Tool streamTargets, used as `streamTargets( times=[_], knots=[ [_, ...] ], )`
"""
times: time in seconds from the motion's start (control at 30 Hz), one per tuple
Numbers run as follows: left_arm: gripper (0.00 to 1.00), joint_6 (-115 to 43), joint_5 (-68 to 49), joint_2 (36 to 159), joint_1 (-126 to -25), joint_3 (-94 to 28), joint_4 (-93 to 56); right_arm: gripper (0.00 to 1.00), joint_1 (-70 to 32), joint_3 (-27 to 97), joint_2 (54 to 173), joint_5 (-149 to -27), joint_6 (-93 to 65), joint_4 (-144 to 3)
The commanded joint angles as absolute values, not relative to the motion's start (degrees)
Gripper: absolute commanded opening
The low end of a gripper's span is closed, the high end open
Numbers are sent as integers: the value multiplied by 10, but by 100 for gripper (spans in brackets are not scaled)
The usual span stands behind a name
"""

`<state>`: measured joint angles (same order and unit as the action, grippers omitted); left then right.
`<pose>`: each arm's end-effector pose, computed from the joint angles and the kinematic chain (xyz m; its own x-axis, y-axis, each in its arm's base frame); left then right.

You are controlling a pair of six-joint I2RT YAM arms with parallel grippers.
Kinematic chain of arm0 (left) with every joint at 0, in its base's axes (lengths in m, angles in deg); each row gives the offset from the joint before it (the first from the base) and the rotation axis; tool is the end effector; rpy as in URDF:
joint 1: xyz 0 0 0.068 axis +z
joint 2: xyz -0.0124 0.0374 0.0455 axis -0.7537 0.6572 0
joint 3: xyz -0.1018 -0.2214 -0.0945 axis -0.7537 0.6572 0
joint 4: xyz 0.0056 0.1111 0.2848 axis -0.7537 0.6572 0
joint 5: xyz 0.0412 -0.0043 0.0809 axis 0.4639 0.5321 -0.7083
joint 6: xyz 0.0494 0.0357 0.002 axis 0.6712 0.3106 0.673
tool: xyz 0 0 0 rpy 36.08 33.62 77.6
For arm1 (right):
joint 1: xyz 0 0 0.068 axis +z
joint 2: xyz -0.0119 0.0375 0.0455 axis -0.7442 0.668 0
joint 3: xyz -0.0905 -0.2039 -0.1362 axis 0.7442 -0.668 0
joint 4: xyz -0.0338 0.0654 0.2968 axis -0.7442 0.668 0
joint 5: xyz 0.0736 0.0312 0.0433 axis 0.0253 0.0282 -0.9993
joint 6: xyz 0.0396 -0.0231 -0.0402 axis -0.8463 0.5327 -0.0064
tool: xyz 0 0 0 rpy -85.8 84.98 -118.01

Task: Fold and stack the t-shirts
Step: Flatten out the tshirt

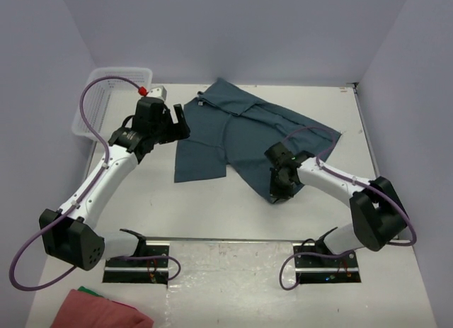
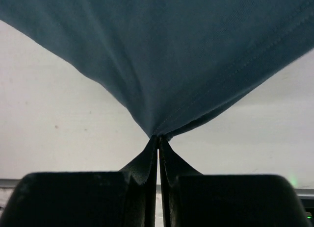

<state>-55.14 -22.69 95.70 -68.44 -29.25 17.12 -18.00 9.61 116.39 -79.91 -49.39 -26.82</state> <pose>0.3204 -0.1092 0.3145 -0.6431 -0.3059 -0.7020 -0.0669 0.9357 -0.3464 0.2547 0.1472 0.1366 -0.9623 0.2194 -0.1607 0.1983 0.9704 0.1376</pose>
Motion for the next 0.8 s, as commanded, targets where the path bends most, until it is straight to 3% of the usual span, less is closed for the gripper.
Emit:
streamTargets(
  times=[0.0, 0.27, 0.37, 0.4, 0.5, 0.77],
  knots=[
    [87, -544, -238, 956, -681, -295, 158, 0, -110, 83, 1147, -804, -565, -284],
    [87, -538, -238, 962, -681, -294, 157, 0, -41, 66, 1172, -750, -597, -286],
    [87, -534, -238, 963, -681, -293, 158, 17, -29, 58, 1165, -730, -602, -288],
    [87, -533, -240, 962, -681, -293, 158, 27, -25, 55, 1162, -725, -602, -287],
    [87, -531, -239, 963, -681, -294, 158, 36, -21, 51, 1156, -705, -603, -279],
    [87, -531, -230, 962, -681, -294, 158, 36, -19, 39, 1159, -715, -603, -303]
  ],
)
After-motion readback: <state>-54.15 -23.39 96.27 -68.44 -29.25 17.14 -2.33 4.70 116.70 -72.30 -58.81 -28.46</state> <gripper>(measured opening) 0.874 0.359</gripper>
